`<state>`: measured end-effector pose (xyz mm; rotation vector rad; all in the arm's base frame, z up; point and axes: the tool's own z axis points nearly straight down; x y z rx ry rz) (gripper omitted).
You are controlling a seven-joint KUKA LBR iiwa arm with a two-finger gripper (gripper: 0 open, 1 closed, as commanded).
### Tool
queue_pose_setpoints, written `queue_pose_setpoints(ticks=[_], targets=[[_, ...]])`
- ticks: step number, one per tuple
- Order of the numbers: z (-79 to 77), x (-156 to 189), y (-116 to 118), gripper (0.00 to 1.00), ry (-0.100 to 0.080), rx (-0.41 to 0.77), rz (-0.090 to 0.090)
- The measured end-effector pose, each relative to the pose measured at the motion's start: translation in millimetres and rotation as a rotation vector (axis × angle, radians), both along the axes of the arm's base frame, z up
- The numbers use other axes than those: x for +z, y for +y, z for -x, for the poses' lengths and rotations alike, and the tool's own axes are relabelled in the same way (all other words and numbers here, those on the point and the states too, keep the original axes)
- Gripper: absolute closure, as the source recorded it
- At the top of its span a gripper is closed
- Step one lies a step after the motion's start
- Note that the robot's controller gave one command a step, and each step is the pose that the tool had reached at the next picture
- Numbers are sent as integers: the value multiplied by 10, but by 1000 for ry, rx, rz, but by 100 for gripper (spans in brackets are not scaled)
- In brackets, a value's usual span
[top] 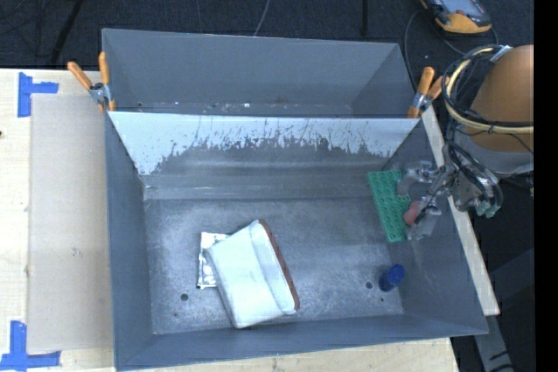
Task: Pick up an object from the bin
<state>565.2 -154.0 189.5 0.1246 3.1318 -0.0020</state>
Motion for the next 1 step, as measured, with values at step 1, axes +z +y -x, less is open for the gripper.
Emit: queue_pose_setpoints(ticks=[1], targets=[[59, 490, 71, 100, 1, -13, -1]])
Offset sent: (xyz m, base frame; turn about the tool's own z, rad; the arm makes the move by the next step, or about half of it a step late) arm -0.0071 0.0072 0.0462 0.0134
